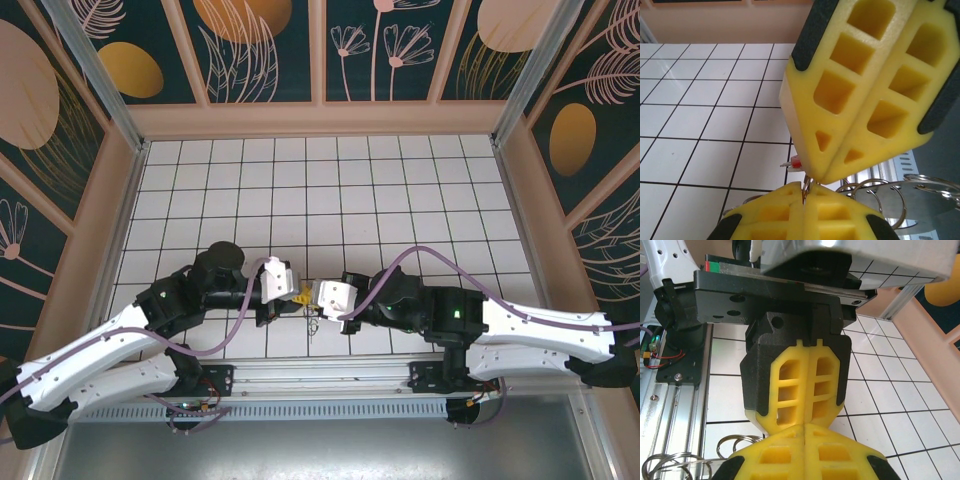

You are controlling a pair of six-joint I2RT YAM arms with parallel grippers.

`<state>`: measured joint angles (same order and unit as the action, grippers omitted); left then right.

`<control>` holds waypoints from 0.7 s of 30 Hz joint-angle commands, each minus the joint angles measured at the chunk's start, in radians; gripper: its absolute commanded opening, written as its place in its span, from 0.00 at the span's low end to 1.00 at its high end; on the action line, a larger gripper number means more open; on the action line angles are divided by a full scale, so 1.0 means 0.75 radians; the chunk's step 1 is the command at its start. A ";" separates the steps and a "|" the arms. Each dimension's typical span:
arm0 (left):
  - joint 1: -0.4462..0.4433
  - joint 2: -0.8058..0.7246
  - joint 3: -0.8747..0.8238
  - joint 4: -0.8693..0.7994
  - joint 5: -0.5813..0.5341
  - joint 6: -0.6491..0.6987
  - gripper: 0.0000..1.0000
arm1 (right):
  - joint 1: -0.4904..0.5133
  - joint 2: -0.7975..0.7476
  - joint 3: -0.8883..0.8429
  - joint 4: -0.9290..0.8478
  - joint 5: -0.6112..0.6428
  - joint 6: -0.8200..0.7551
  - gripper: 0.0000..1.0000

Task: Put the keys on the keyring

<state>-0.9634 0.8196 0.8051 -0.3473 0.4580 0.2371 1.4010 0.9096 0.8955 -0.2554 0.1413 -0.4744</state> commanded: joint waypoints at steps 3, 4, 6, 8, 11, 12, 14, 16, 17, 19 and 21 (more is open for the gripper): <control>-0.005 -0.121 -0.038 0.105 -0.099 -0.046 0.00 | 0.024 -0.079 -0.064 0.096 0.054 0.018 0.00; -0.004 -0.139 -0.046 0.114 -0.117 -0.053 0.00 | 0.030 -0.087 -0.074 0.097 0.066 0.028 0.00; -0.004 -0.160 -0.058 0.123 -0.140 -0.062 0.00 | 0.043 -0.099 -0.089 0.099 0.087 0.041 0.00; -0.004 -0.173 -0.070 0.131 -0.149 -0.069 0.00 | 0.055 -0.105 -0.097 0.100 0.102 0.049 0.00; -0.005 -0.180 -0.079 0.147 -0.170 -0.079 0.00 | 0.067 -0.105 -0.106 0.102 0.117 0.056 0.00; -0.006 -0.183 -0.080 0.154 -0.178 -0.084 0.00 | 0.071 -0.105 -0.110 0.102 0.120 0.057 0.00; -0.004 -0.192 -0.085 0.174 -0.188 -0.091 0.00 | 0.076 -0.102 -0.115 0.103 0.127 0.060 0.00; -0.006 -0.202 -0.095 0.192 -0.199 -0.099 0.00 | 0.080 -0.097 -0.123 0.103 0.143 0.067 0.00; -0.005 -0.208 -0.098 0.199 -0.203 -0.101 0.00 | 0.079 -0.097 -0.125 0.103 0.149 0.070 0.00; -0.005 -0.222 -0.108 0.209 -0.212 -0.107 0.00 | 0.082 -0.096 -0.138 0.104 0.162 0.079 0.00; -0.005 -0.235 -0.117 0.217 -0.214 -0.112 0.00 | 0.085 -0.100 -0.150 0.110 0.178 0.085 0.00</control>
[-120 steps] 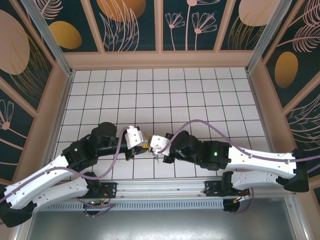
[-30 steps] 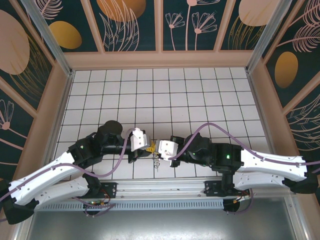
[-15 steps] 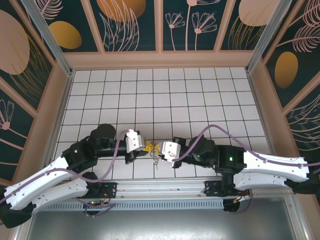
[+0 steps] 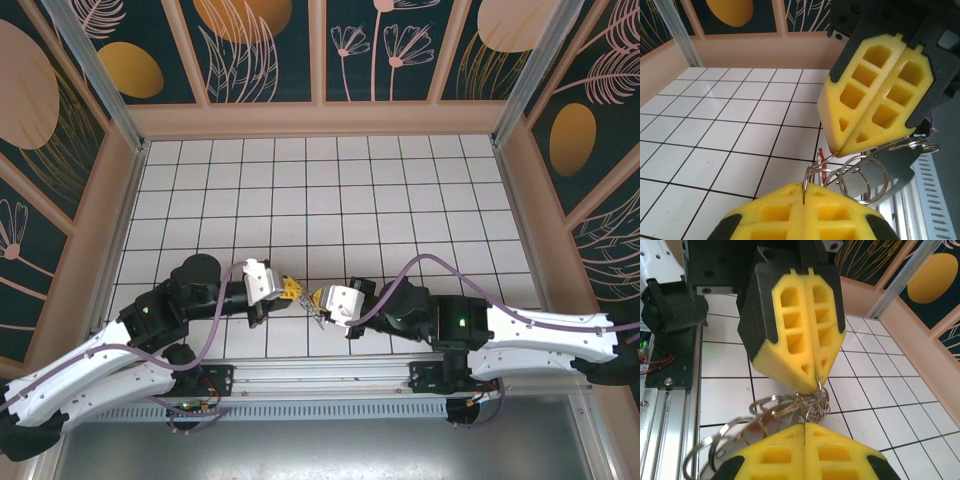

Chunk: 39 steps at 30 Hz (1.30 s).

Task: Put the keys on the keyring

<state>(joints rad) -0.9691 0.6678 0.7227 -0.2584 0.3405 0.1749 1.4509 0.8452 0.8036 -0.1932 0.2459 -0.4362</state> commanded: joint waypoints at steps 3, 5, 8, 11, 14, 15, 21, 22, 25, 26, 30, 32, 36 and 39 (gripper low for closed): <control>0.003 -0.047 -0.013 0.097 -0.067 -0.029 0.00 | 0.035 -0.016 -0.034 0.036 0.083 0.031 0.00; 0.003 -0.049 -0.011 0.091 -0.071 -0.027 0.00 | 0.046 -0.022 -0.036 0.048 0.106 0.022 0.00; 0.002 -0.049 -0.010 0.094 -0.070 -0.025 0.00 | 0.056 -0.027 -0.045 0.067 0.113 0.008 0.00; 0.003 -0.058 -0.018 0.116 -0.056 -0.034 0.00 | 0.062 -0.021 -0.049 0.078 0.110 0.002 0.00; 0.002 -0.067 -0.031 0.138 -0.037 -0.041 0.00 | 0.069 -0.010 -0.047 0.079 0.121 0.001 0.00; 0.002 -0.070 -0.032 0.143 -0.030 -0.042 0.00 | 0.076 -0.013 -0.048 0.083 0.128 -0.005 0.00; 0.002 -0.082 -0.037 0.167 0.017 -0.039 0.00 | 0.110 -0.035 -0.064 0.123 0.173 -0.026 0.00; 0.003 -0.087 -0.039 0.170 0.026 -0.043 0.00 | 0.116 -0.039 -0.067 0.127 0.193 -0.029 0.00; 0.002 -0.098 -0.045 0.171 0.043 -0.039 0.00 | 0.143 -0.056 -0.084 0.159 0.247 -0.043 0.00; 0.003 -0.099 -0.045 0.171 0.050 -0.041 0.00 | 0.153 -0.064 -0.093 0.181 0.265 -0.054 0.00; 0.002 -0.099 -0.042 0.173 0.064 -0.040 0.00 | 0.172 -0.082 -0.112 0.219 0.286 -0.070 0.00; 0.002 -0.099 -0.037 0.176 0.064 -0.039 0.00 | 0.174 -0.084 -0.118 0.217 0.293 -0.070 0.00; 0.003 -0.099 -0.037 0.202 0.072 -0.038 0.00 | 0.176 -0.099 -0.126 0.212 0.303 -0.068 0.00; 0.003 -0.093 -0.041 0.229 0.095 -0.048 0.00 | 0.192 -0.113 -0.131 0.242 0.318 -0.088 0.00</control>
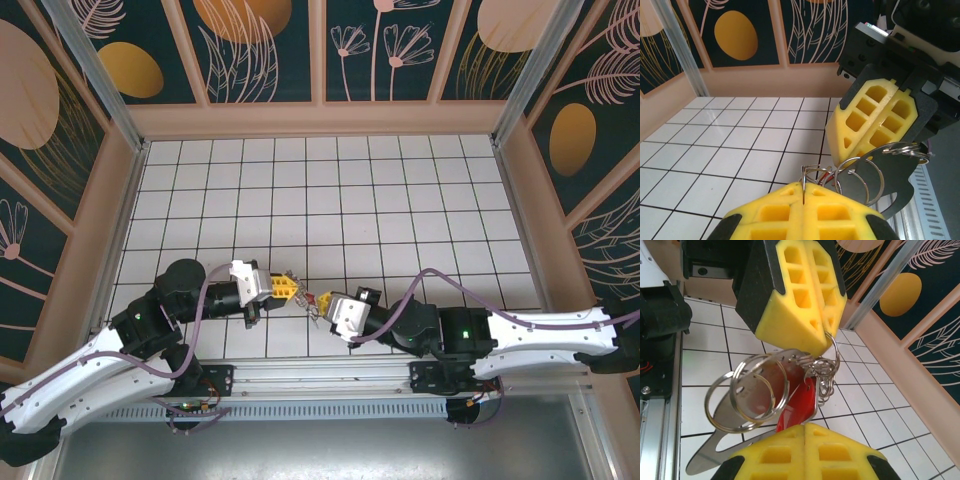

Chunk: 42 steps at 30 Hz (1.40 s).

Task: Put the keys on the keyring

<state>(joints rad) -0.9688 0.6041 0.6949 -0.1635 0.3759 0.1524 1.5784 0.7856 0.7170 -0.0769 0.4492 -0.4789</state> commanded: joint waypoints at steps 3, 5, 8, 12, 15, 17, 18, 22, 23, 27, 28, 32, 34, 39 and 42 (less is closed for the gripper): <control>0.002 -0.004 -0.013 0.130 0.068 -0.031 0.00 | 0.041 -0.043 -0.042 0.191 0.003 -0.078 0.00; 0.002 -0.002 -0.021 0.142 0.072 -0.033 0.00 | 0.050 -0.038 -0.066 0.284 -0.061 -0.104 0.01; 0.001 -0.002 -0.026 0.144 0.064 -0.038 0.00 | 0.054 -0.007 -0.099 0.389 -0.159 -0.128 0.01; 0.003 -0.007 -0.029 0.142 0.048 -0.041 0.00 | 0.055 0.045 -0.125 0.439 -0.220 -0.121 0.00; 0.002 -0.001 -0.034 0.148 0.057 -0.041 0.00 | 0.055 0.064 -0.137 0.459 -0.246 -0.103 0.00; 0.002 0.002 -0.034 0.156 0.068 -0.043 0.00 | 0.055 0.071 -0.140 0.464 -0.242 -0.093 0.00; 0.001 0.002 -0.035 0.162 0.075 -0.043 0.00 | 0.054 0.069 -0.138 0.459 -0.231 -0.091 0.01; 0.001 -0.003 -0.037 0.165 0.094 -0.044 0.00 | 0.054 0.037 -0.142 0.447 -0.218 -0.073 0.05; 0.002 -0.006 -0.035 0.165 0.098 -0.047 0.00 | 0.055 0.026 -0.142 0.442 -0.213 -0.067 0.09; 0.001 -0.027 -0.037 0.163 0.106 -0.047 0.00 | 0.065 -0.012 -0.134 0.377 -0.150 -0.033 0.19; 0.002 -0.032 -0.037 0.163 0.107 -0.048 0.00 | 0.067 -0.021 -0.132 0.364 -0.135 -0.027 0.20; 0.002 -0.037 -0.033 0.153 0.106 -0.038 0.00 | 0.098 -0.068 -0.124 0.340 -0.108 -0.024 0.22; 0.002 -0.038 -0.025 0.143 0.109 -0.030 0.00 | 0.109 -0.094 -0.122 0.340 -0.108 -0.038 0.23; 0.002 -0.051 -0.012 0.125 0.116 -0.016 0.00 | 0.112 -0.170 -0.121 0.363 0.008 -0.049 0.25; 0.002 -0.049 -0.006 0.122 0.138 -0.013 0.00 | 0.096 -0.188 -0.087 0.350 0.088 -0.042 0.27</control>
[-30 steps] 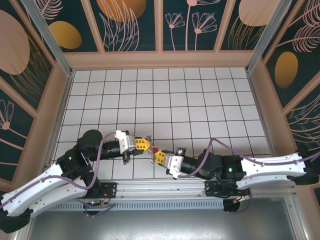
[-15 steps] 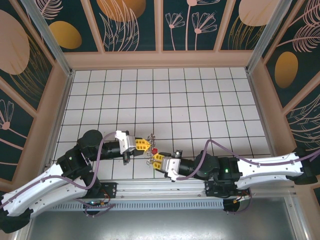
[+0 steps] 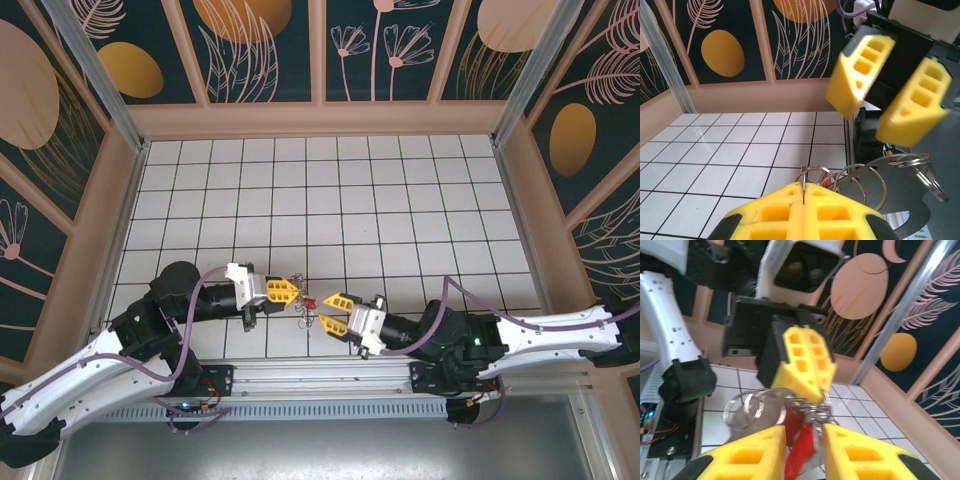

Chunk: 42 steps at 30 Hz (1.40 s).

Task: Put the keys on the keyring

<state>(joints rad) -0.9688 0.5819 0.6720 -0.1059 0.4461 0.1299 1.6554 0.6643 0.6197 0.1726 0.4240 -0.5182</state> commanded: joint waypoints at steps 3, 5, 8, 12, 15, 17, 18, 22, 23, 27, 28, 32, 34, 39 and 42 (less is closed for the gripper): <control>0.001 -0.003 0.034 0.051 0.082 0.021 0.00 | -0.047 -0.016 0.079 -0.005 0.049 0.043 0.29; 0.003 0.017 0.042 0.052 0.119 0.024 0.00 | -0.080 0.010 0.104 -0.020 -0.009 0.064 0.30; 0.001 0.055 0.064 0.037 0.176 0.032 0.00 | -0.142 0.059 0.145 -0.060 -0.092 0.101 0.31; 0.002 0.077 0.085 0.031 0.227 0.037 0.00 | -0.217 0.106 0.175 -0.116 -0.229 0.156 0.32; 0.002 0.075 0.090 0.028 0.222 0.044 0.00 | -0.260 0.116 0.175 -0.146 -0.300 0.190 0.32; 0.002 0.072 0.093 0.027 0.218 0.047 0.00 | -0.290 0.114 0.170 -0.169 -0.355 0.215 0.32; 0.000 0.072 0.096 0.026 0.218 0.047 0.00 | -0.301 0.114 0.169 -0.177 -0.381 0.224 0.32; 0.002 0.078 0.100 0.031 0.216 0.052 0.00 | -0.341 0.121 0.153 -0.192 -0.476 0.254 0.32; 0.003 0.080 0.102 0.033 0.217 0.051 0.00 | -0.345 0.125 0.151 -0.193 -0.497 0.257 0.32; 0.002 0.087 0.100 0.037 0.212 0.053 0.00 | -0.355 0.147 0.149 -0.207 -0.539 0.261 0.32; 0.001 0.085 0.101 0.039 0.208 0.052 0.00 | -0.358 0.149 0.149 -0.208 -0.539 0.261 0.32; 0.002 0.089 0.102 0.031 0.203 0.059 0.00 | -0.356 0.146 0.149 -0.217 -0.590 0.267 0.32; 0.002 0.088 0.101 0.025 0.201 0.061 0.00 | -0.357 0.134 0.150 -0.223 -0.582 0.268 0.32; 0.001 0.065 0.103 0.005 0.193 0.065 0.00 | -0.358 0.058 0.137 -0.210 -0.590 0.285 0.33; 0.002 0.059 0.102 0.004 0.191 0.068 0.00 | -0.358 0.035 0.121 -0.187 -0.645 0.296 0.34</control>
<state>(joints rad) -0.9688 0.6403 0.7128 -0.1379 0.5926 0.1570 1.3872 0.7143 0.7181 0.0025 -0.0029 -0.3237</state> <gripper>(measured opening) 0.063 0.336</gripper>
